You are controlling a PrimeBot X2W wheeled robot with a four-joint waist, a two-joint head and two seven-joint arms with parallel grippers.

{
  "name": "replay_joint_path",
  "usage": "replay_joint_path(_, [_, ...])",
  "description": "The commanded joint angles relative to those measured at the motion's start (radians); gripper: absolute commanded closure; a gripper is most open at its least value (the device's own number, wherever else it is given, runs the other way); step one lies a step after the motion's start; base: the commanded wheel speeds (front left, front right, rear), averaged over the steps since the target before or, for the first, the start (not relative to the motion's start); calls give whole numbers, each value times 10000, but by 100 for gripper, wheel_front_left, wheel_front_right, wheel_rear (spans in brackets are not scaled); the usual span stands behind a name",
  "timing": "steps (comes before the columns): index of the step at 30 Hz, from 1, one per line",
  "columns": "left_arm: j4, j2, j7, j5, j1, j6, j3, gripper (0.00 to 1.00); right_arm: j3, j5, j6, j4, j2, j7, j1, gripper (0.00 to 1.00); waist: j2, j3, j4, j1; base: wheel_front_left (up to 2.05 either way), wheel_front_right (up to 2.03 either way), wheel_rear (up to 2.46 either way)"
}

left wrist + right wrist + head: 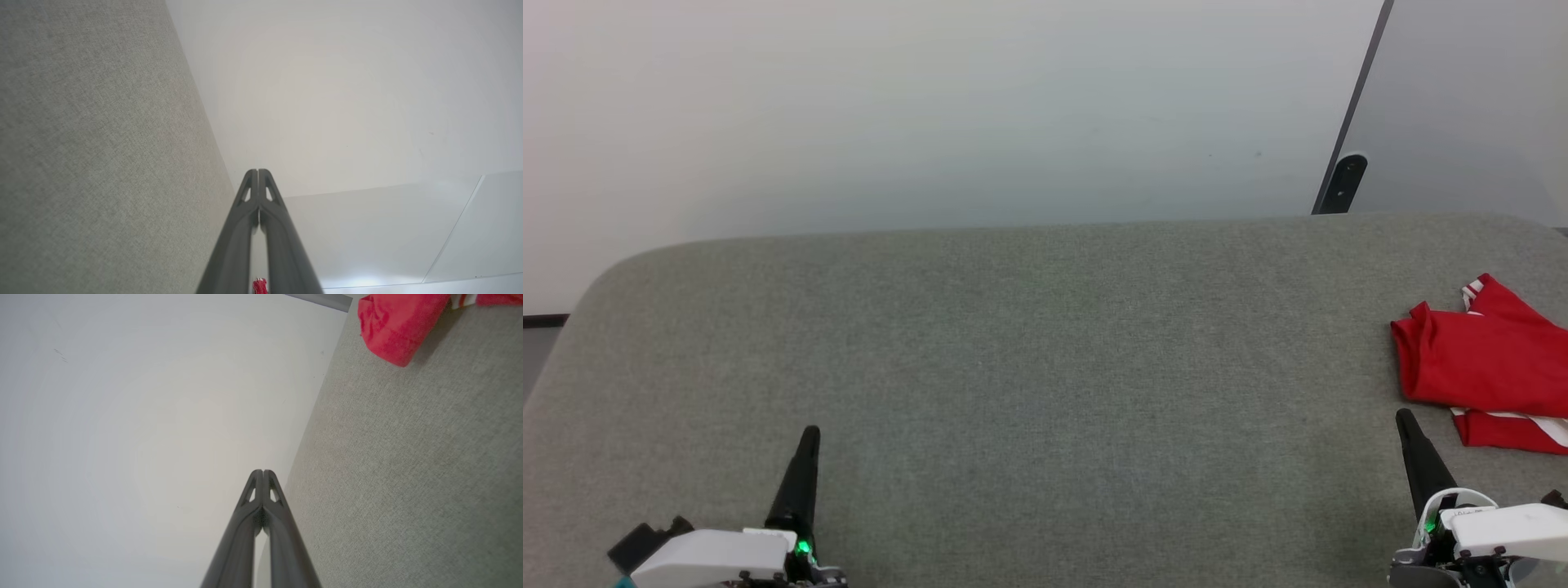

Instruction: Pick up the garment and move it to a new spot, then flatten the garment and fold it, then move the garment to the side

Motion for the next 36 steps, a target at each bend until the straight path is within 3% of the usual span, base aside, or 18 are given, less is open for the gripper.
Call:
replay_joint_path(1, [22,-17,54,-211,-158,-85,34,100,-73,272,-11,-93,40,59,-165,100,-1,21,11,0,0,0,0])
replay_joint_path(25, [291,-185,499,-1619,-613,-88,68,100,-384,1778,-14,-237,246,489,-214,100,-1,287,136,0,0,0,0])
replay_joint_path(36, [281,-175,491,-1597,-605,-86,63,100,-369,1741,-14,-228,235,486,-155,100,-1,288,136,0,0,0,0])
